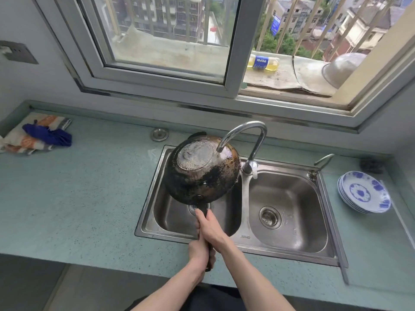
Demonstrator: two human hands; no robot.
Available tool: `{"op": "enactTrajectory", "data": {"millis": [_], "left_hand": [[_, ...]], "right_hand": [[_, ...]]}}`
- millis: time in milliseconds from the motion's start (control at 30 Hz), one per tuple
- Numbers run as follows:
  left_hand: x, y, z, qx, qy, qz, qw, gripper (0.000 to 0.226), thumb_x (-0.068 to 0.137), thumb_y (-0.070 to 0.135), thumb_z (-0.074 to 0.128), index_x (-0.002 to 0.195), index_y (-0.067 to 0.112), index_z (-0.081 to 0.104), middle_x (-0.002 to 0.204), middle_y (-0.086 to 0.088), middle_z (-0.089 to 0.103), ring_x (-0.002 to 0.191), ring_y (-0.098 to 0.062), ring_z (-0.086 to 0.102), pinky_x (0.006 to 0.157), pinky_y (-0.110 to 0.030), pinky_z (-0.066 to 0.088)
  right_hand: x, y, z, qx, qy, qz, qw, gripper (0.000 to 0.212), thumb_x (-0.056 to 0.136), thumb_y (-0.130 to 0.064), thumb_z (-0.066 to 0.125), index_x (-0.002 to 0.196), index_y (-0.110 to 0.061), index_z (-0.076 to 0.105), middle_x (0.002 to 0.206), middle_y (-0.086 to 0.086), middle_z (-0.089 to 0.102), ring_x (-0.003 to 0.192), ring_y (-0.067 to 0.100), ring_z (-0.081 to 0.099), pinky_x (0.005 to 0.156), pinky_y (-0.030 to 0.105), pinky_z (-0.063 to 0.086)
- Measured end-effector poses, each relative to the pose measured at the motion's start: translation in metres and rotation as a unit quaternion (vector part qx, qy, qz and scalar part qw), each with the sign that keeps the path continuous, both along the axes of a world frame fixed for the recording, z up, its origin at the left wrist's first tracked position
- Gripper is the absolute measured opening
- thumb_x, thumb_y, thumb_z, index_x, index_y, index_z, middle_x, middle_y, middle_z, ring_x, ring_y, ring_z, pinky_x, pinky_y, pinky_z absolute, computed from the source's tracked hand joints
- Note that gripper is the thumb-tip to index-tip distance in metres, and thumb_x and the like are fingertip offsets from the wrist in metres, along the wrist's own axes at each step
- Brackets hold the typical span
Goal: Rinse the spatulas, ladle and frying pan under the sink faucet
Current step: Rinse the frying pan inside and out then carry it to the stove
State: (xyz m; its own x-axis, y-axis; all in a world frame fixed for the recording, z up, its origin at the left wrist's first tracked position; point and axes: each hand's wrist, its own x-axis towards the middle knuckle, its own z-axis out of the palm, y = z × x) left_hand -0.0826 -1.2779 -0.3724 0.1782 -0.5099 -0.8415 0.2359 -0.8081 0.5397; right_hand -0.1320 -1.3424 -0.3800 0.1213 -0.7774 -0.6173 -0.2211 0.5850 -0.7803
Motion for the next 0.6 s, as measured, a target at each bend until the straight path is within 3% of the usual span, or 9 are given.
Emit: {"op": "enactTrajectory", "data": {"millis": [367,600], "left_hand": [[-0.025,-0.015,0.003,0.004,0.007,-0.008,1.0,0.053,0.106,0.038,0.038,0.068,0.006,0.058,0.052,-0.01,0.052,0.036,-0.019,0.043,0.043,-0.023,0.035],[-0.026,-0.016,0.003,-0.011,-0.02,-0.027,0.999,0.059,0.104,0.048,0.041,0.069,0.003,0.057,0.051,-0.012,0.053,0.034,-0.02,0.046,0.042,-0.022,0.036]], "right_hand": [[-0.023,-0.012,0.007,-0.013,-0.023,-0.015,1.0,0.029,0.103,-0.043,0.05,0.098,-0.017,0.04,0.068,-0.005,0.046,0.055,0.009,0.042,0.057,0.028,0.042],[-0.027,-0.009,0.012,0.015,-0.096,-0.07,0.993,0.026,0.105,-0.038,0.052,0.1,-0.014,0.043,0.066,-0.003,0.046,0.057,0.011,0.042,0.057,0.027,0.041]]}}
